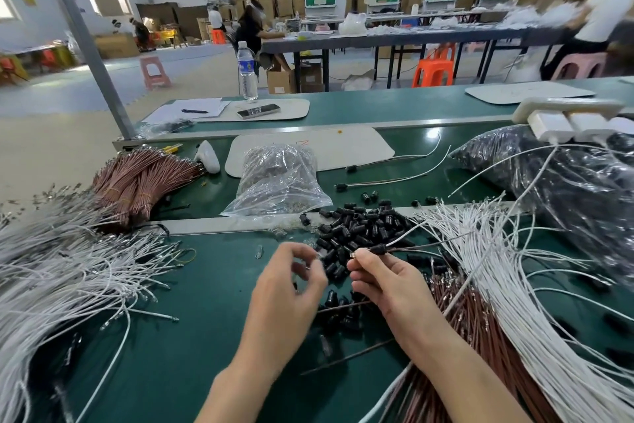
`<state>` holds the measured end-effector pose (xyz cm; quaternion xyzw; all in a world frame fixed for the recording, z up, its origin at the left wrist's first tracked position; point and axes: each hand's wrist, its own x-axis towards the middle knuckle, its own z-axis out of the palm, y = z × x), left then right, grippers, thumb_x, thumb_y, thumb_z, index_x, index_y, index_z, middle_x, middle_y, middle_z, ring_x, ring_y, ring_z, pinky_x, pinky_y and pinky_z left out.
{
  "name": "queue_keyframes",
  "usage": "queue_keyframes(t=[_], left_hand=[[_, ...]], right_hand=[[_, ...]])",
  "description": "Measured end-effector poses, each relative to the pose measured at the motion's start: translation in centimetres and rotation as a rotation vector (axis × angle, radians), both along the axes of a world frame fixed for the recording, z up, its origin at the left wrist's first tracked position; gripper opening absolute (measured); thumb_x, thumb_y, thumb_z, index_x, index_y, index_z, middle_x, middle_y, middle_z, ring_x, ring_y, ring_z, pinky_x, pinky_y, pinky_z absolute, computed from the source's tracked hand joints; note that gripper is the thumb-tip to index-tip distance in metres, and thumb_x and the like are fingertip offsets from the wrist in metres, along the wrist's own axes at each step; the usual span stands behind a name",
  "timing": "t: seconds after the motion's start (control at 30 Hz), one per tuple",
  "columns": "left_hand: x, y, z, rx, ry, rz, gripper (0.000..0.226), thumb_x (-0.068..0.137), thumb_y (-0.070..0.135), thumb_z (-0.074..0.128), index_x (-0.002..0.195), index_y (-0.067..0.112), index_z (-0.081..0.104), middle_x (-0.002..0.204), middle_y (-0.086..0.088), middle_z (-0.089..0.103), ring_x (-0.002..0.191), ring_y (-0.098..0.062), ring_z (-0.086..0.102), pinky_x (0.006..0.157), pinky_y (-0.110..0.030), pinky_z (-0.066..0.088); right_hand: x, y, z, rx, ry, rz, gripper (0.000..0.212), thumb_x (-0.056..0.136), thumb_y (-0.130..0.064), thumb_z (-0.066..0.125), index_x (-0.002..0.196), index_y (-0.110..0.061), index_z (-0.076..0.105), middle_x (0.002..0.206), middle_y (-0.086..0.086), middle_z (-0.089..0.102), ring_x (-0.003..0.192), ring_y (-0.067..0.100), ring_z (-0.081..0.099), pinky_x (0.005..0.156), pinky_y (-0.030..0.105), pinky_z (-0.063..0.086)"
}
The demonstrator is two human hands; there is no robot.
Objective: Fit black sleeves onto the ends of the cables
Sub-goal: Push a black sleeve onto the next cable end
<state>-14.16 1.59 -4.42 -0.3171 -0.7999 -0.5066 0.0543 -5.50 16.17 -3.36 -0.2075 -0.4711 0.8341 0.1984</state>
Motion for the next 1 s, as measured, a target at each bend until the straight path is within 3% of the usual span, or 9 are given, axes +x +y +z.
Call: queue_keyframes(t=[0.2, 0.4, 1.0], left_hand=[[2.0, 0.8, -0.5, -0.021, 0.157, -0.084, 0.011, 0.091, 0.051, 0.049, 0.098, 0.057, 0.043, 0.106, 0.025, 0.058, 0.092, -0.005, 0.057, 0.077, -0.020, 0.045], [1.5, 0.7, -1.1, 0.049, 0.110, -0.041, 0.012, 0.090, 0.053, 0.051, 0.099, 0.046, 0.048, 0.088, 0.020, 0.061, 0.086, -0.009, 0.060, 0.070, -0.031, 0.050], [1.5, 0.8, -0.9, 0.030, 0.036, -0.056, 0.021, 0.090, 0.057, 0.048, 0.095, 0.038, 0.057, 0.090, 0.020, 0.066, 0.088, -0.007, 0.063, 0.078, -0.035, 0.052]], right_hand=[[0.1, -0.3, 0.0, 0.040, 0.014, 0.076, 0.031, 0.070, -0.039, 0.080, 0.082, -0.010, 0.080, 0.086, 0.010, 0.075, 0.076, 0.013, 0.070, 0.066, 0.018, 0.056], [0.1, -0.3, 0.0, 0.047, 0.017, 0.088, 0.029, 0.070, -0.040, 0.079, 0.080, -0.013, 0.082, 0.087, 0.009, 0.075, 0.074, 0.011, 0.070, 0.067, 0.018, 0.056], [0.2, -0.4, 0.1, 0.079, 0.006, 0.079, 0.029, 0.071, -0.040, 0.080, 0.082, -0.013, 0.082, 0.090, 0.010, 0.076, 0.080, 0.013, 0.071, 0.069, 0.018, 0.056]])
